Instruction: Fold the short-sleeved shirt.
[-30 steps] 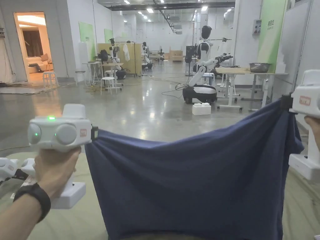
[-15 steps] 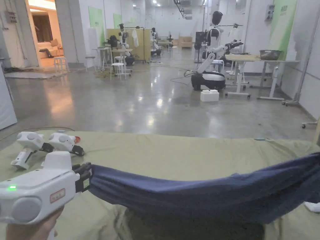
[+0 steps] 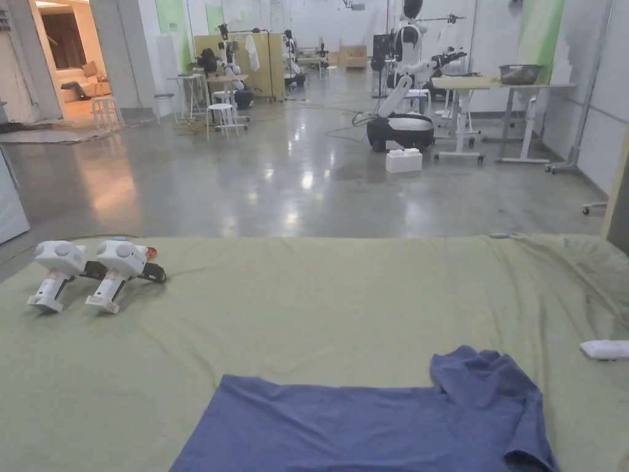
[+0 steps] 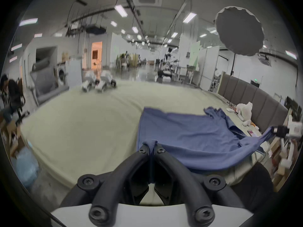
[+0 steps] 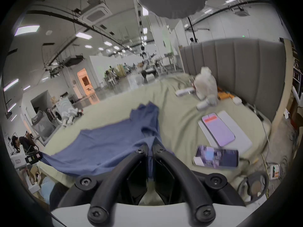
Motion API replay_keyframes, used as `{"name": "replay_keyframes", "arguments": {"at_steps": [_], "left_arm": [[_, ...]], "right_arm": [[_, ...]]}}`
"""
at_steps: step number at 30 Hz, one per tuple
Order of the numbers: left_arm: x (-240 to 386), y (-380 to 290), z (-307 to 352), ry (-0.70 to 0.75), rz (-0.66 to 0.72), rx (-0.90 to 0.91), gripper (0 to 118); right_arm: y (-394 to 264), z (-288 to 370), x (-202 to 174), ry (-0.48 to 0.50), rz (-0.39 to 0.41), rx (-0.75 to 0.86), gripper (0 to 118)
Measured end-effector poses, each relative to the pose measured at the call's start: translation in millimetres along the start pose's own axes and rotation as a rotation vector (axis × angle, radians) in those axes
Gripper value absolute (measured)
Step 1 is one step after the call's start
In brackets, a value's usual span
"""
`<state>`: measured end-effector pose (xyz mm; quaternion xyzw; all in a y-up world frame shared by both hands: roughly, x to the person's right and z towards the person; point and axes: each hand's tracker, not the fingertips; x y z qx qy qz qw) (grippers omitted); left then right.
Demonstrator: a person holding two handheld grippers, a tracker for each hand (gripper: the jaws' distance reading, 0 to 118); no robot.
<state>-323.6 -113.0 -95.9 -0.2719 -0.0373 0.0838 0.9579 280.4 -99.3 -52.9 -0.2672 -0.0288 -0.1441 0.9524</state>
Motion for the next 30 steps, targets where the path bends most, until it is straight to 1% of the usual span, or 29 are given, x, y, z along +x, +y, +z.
{"name": "replay_keyframes", "arguments": {"at_steps": [1,4,6,8,9,10,11,12,13,14,15,16,17,19,21,24,25,28,30], "left_arm": [[-6,-11,-3,-0.001,0.037,-0.029,0],[-18,-37,-16,-0.004,0.054,-0.139,0],[-20,-47,-20,-0.008,0.035,-0.181,0],[-25,-52,-25,0.013,0.047,-0.199,0],[-28,-53,-28,0.001,0.07,-0.233,0],[-30,-55,-29,0.001,0.074,-0.228,3],[-32,-57,-31,0.001,0.073,-0.237,14],[-34,-58,-34,0.0,0.072,-0.253,14],[-36,-60,-34,0.004,0.072,-0.246,18],[-37,-61,-32,0.016,0.068,-0.237,35],[-40,-61,-32,0.037,0.072,-0.236,59],[-42,-60,-32,0.066,0.081,-0.247,78],[-45,-58,-30,0.08,0.086,-0.242,90],[-47,-51,-20,0.113,0.079,-0.198,91],[-42,-39,-6,0.193,0.032,-0.141,91],[-24,-15,25,0.181,-0.045,0.023,91],[-16,-5,36,0.184,-0.067,0.073,91],[11,19,64,0.158,-0.123,0.207,91],[33,33,78,0.18,-0.156,0.31,91]], "right_arm": [[-9,-2,3,0.003,0.018,-0.039,1],[-32,-12,9,-0.037,0.043,-0.144,1],[-42,-19,14,-0.061,0.021,-0.19,1],[-49,-24,17,-0.084,0.03,-0.228,2],[-50,-26,18,-0.099,0.033,-0.248,2],[-52,-29,20,-0.097,0.028,-0.253,2],[-52,-30,22,-0.087,0.022,-0.268,6],[-54,-30,22,-0.08,0.019,-0.287,6],[-54,-33,23,-0.103,0.025,-0.308,9],[-55,-33,24,-0.116,0.026,-0.298,28],[-56,-34,27,-0.126,0.031,-0.305,54],[-57,-33,30,-0.127,0.028,-0.314,74],[-57,-30,32,-0.133,0.023,-0.306,78],[-54,-25,37,-0.146,0.009,-0.278,78],[-48,-18,39,-0.177,0.015,-0.247,78],[-31,2,33,-0.22,0.07,-0.143,78],[-23,11,29,-0.219,0.096,-0.1,78],[1,33,10,-0.196,0.146,0.044,78],[17,43,-8,-0.121,0.184,0.126,78]]}}
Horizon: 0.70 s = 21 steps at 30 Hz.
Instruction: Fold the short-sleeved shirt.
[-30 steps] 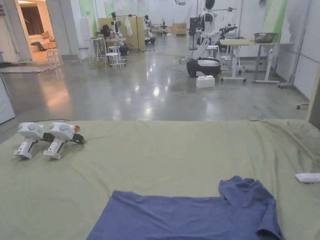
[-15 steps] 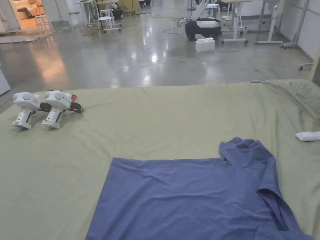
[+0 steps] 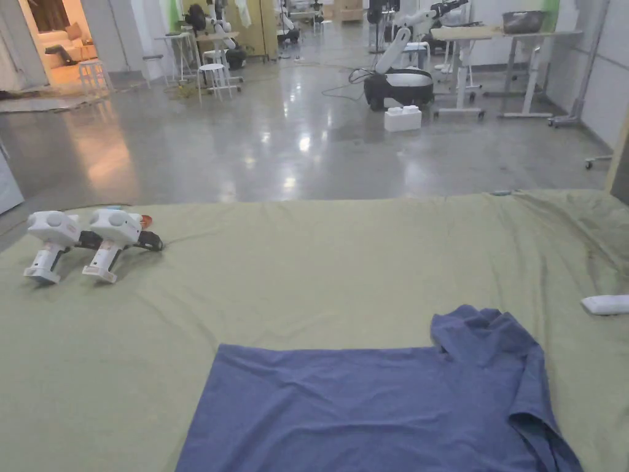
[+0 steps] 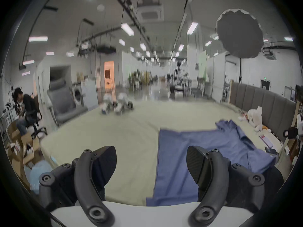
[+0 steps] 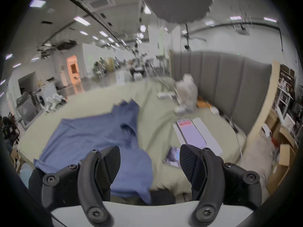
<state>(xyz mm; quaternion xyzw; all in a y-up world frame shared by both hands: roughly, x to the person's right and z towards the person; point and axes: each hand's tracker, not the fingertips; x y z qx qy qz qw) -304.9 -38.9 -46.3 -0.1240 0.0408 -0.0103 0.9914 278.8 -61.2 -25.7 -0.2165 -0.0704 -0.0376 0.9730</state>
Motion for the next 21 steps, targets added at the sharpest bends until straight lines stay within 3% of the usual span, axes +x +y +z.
{"name": "replay_keyframes", "arguments": {"at_steps": [4,7,9,11,13,14,16,18,19,21], "left_arm": [[27,32,10,-0.009,-0.032,0.137,91],[45,48,17,0.005,0.004,0.208,88],[54,53,20,-0.006,-0.026,0.228,76],[63,57,24,-0.033,-0.058,0.234,55],[71,57,27,-0.059,-0.109,0.228,52],[74,57,29,-0.072,-0.127,0.234,44],[78,59,32,-0.113,-0.151,0.229,29],[82,58,34,-0.126,-0.156,0.231,7],[84,59,36,-0.128,-0.161,0.232,1],[83,60,35,-0.15,-0.167,0.227,0]], "right_arm": [[21,-2,-19,0.087,0.025,0.154,77],[44,5,-53,0.147,0.033,0.218,61],[48,7,-66,0.159,0.068,0.259,41],[52,7,-79,0.166,0.098,0.263,22],[52,8,-87,0.182,0.101,0.272,18],[51,5,-88,0.196,0.101,0.273,6],[50,7,-93,0.198,0.102,0.278,2],[50,5,-94,0.207,0.111,0.272,0],[50,6,-96,0.2,0.114,0.277,0],[50,7,-96,0.205,0.116,0.272,0]]}}
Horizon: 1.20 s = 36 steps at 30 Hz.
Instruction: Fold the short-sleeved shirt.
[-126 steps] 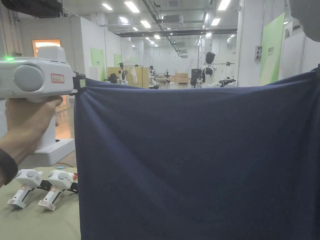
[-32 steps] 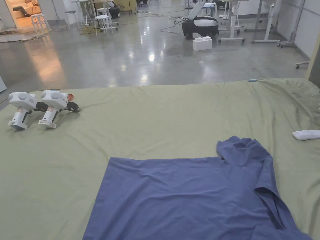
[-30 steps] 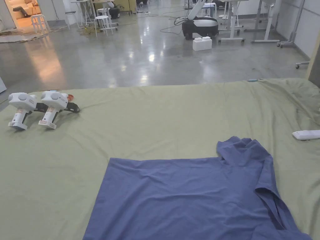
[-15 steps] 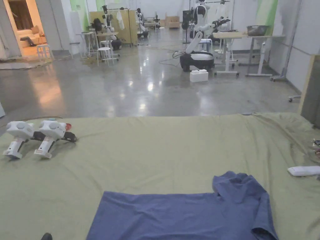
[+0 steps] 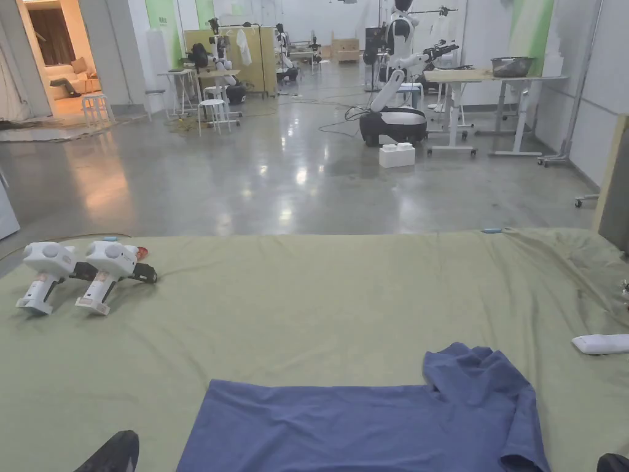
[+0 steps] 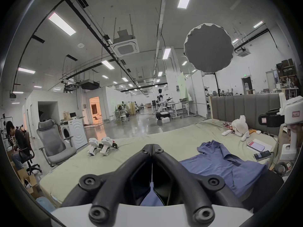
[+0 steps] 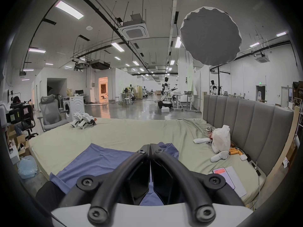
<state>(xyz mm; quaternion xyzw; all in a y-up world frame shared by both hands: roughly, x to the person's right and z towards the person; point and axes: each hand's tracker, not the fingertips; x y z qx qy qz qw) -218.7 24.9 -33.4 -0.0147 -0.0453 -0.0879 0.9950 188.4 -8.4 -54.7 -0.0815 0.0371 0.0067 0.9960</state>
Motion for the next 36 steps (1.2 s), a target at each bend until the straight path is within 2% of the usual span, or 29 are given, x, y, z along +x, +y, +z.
{"name": "replay_keyframes", "arguments": {"at_steps": [7,10,13,14,18,21,24,29,33,36], "left_arm": [[-8,-4,-6,-0.024,0.079,-0.038,0],[-24,-13,-16,-0.006,0.126,-0.148,0],[-52,-41,-33,0.005,0.148,-0.351,39],[-62,-53,-38,0.012,0.177,-0.397,45],[-101,-119,-55,-0.012,0.381,-0.615,45],[-113,-168,-65,-0.008,0.438,-0.76,45],[-112,-204,-72,-0.017,0.418,-0.86,45],[-108,-232,-78,-0.026,0.457,-0.893,44],[-101,-236,-83,-0.041,0.449,-0.902,29],[-92,-238,-88,-0.058,0.409,-0.924,24]], "right_arm": [[-1,-1,1,0.01,-0.001,-0.012,0],[-6,-2,3,0.015,-0.011,-0.029,0],[-17,-4,9,0.019,-0.041,-0.067,0],[-20,-4,11,0.022,-0.054,-0.085,0],[-38,-5,19,0.015,-0.114,-0.153,0],[-49,-6,22,0.008,-0.133,-0.193,0],[-56,-7,24,0.008,-0.146,-0.234,0],[-61,-6,22,0.002,-0.151,-0.269,0],[-63,-3,25,-0.011,-0.15,-0.278,0],[-66,-1,31,-0.031,-0.157,-0.284,0]]}}
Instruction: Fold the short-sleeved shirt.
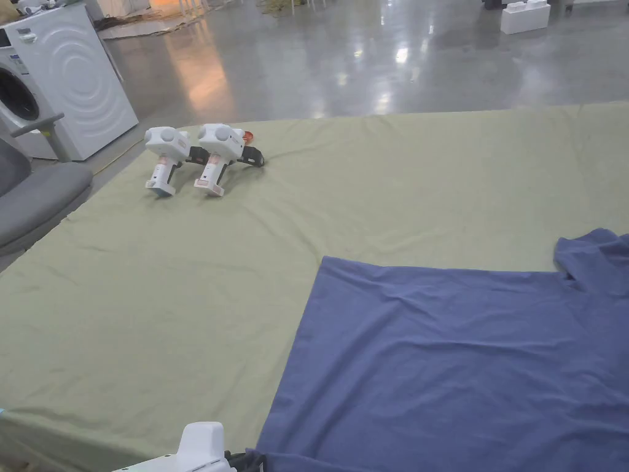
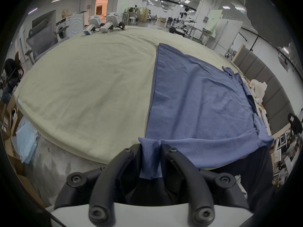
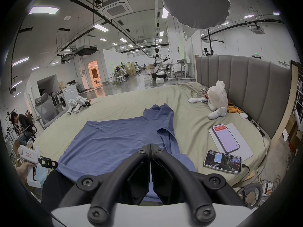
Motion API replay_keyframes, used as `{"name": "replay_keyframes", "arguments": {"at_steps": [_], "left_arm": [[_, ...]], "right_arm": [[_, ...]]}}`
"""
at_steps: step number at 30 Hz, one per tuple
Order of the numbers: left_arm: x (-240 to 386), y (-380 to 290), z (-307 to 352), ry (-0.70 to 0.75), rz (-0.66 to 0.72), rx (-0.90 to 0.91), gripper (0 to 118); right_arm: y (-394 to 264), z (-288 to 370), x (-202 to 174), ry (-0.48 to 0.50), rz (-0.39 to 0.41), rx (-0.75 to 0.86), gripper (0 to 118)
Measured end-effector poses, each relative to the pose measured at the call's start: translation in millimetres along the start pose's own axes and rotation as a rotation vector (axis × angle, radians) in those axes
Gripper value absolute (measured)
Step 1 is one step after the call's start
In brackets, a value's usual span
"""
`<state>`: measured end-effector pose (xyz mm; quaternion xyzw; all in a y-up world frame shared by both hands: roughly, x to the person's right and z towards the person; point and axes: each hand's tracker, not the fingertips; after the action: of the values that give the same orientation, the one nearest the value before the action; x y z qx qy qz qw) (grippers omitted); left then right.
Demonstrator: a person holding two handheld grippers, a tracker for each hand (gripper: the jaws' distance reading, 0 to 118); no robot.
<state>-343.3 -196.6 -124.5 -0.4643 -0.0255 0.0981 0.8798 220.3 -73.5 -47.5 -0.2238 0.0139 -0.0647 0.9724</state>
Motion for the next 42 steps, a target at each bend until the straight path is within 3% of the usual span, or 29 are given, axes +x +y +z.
{"name": "replay_keyframes", "arguments": {"at_steps": [4,8,9,10,11,12,13,18,20,23,24,25,26,27,33,37,42], "left_arm": [[5,5,-3,0.008,-0.023,-0.007,7],[7,9,-10,0.024,-0.05,-0.036,6],[8,10,-12,0.026,-0.046,-0.044,6],[8,12,-14,0.028,-0.037,-0.053,6],[8,13,-14,0.029,-0.035,-0.057,6],[9,13,-16,0.031,-0.039,-0.061,6],[10,13,-17,0.035,-0.048,-0.063,6],[12,12,-18,0.05,-0.07,-0.066,6],[14,11,-16,0.047,-0.065,-0.065,6],[13,12,-15,0.039,-0.048,-0.066,6],[13,11,-15,0.038,-0.044,-0.065,6],[14,11,-14,0.038,-0.04,-0.063,6],[14,10,-14,0.039,-0.04,-0.062,6],[20,10,-10,0.04,-0.04,-0.061,6],[31,9,6,0.046,-0.052,-0.038,3],[30,23,32,-0.027,0.059,0.077,3],[42,71,47,-0.055,0.022,0.195,3]], "right_arm": [[-4,5,8,-0.03,-0.021,-0.014,0],[-9,7,22,-0.09,-0.031,-0.038,0],[-12,9,27,-0.106,-0.037,-0.049,5],[-14,7,34,-0.121,-0.058,-0.076,21],[-16,4,41,-0.144,-0.074,-0.108,51],[-19,1,49,-0.161,-0.091,-0.143,64],[-27,-4,60,-0.184,-0.106,-0.166,66],[-49,-42,82,-0.184,-0.087,-0.347,66],[-55,-62,89,-0.217,-0.113,-0.45,65],[-64,-80,96,-0.16,-0.168,-0.534,61],[-66,-83,96,-0.157,-0.175,-0.564,54],[-67,-83,96,-0.149,-0.165,-0.549,41],[-68,-84,96,-0.138,-0.165,-0.547,13],[-70,-84,96,-0.131,-0.171,-0.544,2],[-60,-68,90,-0.111,-0.191,-0.448,1],[-36,-60,93,-0.064,-0.251,-0.323,1],[9,-90,92,-0.05,-0.19,-0.247,1]]}}
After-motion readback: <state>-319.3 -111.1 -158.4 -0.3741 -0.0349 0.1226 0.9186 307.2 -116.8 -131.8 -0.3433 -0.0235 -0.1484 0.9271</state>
